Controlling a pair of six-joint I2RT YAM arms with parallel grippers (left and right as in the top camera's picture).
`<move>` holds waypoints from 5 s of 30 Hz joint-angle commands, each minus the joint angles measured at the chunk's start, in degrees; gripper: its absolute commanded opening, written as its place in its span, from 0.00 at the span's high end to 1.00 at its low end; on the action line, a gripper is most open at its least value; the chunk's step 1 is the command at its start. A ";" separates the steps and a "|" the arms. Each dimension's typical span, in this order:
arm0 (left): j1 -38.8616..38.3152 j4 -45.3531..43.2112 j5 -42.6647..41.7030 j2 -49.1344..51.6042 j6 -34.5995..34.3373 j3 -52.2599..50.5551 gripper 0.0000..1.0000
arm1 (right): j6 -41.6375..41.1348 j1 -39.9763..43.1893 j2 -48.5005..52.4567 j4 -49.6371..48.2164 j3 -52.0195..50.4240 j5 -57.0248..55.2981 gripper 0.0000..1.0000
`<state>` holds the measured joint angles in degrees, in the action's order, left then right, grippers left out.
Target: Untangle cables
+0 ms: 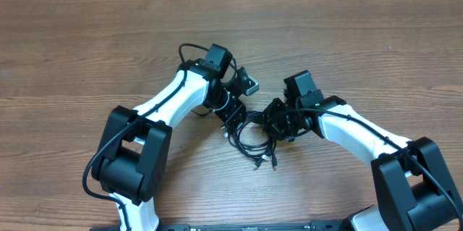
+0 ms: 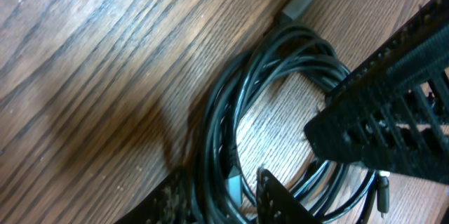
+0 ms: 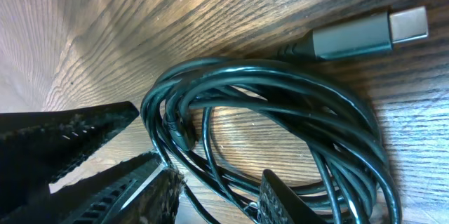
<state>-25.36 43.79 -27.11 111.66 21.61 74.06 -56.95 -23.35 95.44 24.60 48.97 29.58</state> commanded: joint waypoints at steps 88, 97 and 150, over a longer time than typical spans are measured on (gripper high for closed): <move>-0.37 4.87 -8.66 4.70 7.06 5.66 0.96 | -9.29 -7.93 0.46 -1.44 1.62 -21.66 0.74; -0.37 4.85 -8.63 4.70 7.08 5.66 0.96 | -9.29 -9.99 2.89 -3.74 1.62 -22.08 0.77; -0.55 3.02 5.51 9.77 4.96 3.67 0.70 | -1.03 -7.76 5.95 -9.49 1.68 -14.78 0.96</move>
<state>-25.54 47.42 -23.40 118.28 26.74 78.35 -61.73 -33.28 102.28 13.58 50.24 11.38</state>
